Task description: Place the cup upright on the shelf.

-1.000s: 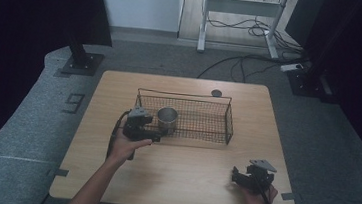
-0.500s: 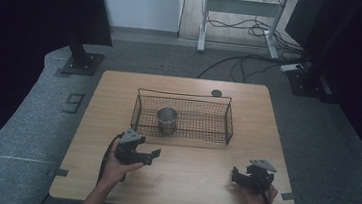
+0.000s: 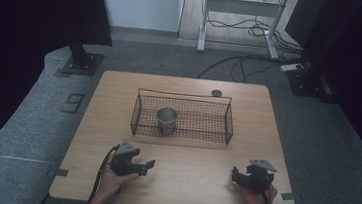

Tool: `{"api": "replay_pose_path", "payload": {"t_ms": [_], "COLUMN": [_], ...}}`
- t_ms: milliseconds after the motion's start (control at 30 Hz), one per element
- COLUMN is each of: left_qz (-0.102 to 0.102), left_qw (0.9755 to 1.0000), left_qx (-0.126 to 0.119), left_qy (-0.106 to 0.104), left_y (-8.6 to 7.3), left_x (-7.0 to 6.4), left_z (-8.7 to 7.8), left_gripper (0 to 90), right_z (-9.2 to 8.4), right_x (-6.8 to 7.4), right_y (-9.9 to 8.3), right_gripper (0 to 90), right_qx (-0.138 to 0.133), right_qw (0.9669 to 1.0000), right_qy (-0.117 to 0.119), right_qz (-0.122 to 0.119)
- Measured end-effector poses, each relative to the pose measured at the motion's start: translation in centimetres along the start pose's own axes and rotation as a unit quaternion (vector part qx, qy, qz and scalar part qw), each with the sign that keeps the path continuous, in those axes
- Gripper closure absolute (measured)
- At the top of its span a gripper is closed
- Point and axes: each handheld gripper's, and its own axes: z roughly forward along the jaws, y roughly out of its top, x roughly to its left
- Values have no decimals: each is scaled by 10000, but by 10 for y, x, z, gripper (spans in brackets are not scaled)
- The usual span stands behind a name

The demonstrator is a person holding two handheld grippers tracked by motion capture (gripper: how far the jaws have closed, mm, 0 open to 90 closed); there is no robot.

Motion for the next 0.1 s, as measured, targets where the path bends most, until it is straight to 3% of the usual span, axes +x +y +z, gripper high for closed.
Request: {"api": "replay_pose_path", "payload": {"t_ms": [100], "left_qz": [-88], "left_qw": [10000], "left_qx": [-21], "left_qy": [-10], "left_y": [0], "left_x": [3], "left_z": [0], "left_gripper": [190], "right_z": [0], "right_x": [0], "right_y": [0], "right_gripper": [82], "right_qx": [3], "right_qw": [10000], "right_qy": [2], "right_qz": [-2]}}
